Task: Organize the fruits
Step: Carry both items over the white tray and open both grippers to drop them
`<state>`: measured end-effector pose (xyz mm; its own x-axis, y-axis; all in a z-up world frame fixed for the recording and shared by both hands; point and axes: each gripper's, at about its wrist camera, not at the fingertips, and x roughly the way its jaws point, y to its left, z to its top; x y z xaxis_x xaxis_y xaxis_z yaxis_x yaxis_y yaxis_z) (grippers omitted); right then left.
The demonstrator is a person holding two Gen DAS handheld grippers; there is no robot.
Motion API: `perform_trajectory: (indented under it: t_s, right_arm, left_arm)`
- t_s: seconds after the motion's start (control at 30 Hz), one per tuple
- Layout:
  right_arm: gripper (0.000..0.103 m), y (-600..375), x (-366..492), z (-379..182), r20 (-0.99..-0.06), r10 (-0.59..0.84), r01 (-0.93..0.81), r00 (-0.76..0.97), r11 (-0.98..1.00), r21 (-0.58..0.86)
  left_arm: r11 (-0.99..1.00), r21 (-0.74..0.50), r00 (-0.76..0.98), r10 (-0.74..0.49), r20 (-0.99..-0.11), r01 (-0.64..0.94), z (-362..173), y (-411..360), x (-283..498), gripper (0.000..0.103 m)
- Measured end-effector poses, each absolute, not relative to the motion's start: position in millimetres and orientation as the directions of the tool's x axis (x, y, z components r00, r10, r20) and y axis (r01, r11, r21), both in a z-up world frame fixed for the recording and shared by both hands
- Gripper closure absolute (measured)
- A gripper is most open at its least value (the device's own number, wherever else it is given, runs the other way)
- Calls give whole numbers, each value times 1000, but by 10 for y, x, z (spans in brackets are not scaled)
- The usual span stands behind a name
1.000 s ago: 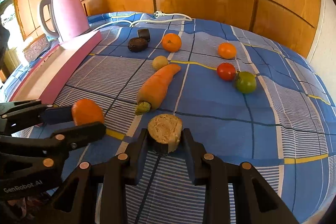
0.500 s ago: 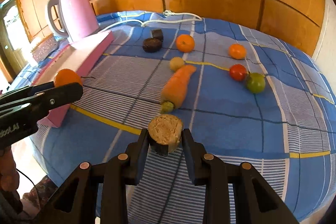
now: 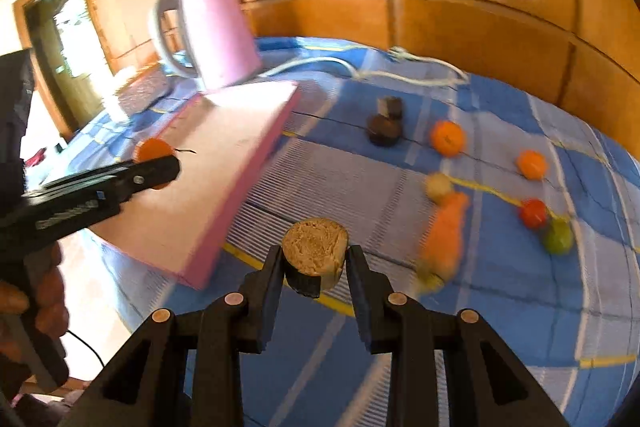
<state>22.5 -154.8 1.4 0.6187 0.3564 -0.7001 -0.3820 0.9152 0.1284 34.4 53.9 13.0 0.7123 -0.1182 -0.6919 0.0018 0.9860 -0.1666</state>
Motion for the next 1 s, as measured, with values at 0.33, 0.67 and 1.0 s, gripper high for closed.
perform_trajectory:
  t_s: [0.33, 0.67, 1.0]
  right_arm:
    - [71, -690, 569, 161, -693, 456, -528, 558, 840, 128]
    - [68, -405, 690, 49, -713, 432, -502, 553, 855, 128]
    - [65, -628, 596, 92, -701, 406, -426, 586, 891, 160]
  left_arm:
    - [973, -133, 675, 30, -737, -189, -65, 1094, 482, 63]
    - [959, -132, 661, 69, -747, -250, -116, 1173, 445, 56]
    - [963, -132, 696, 70, -714, -233, 2, 1053, 380, 43]
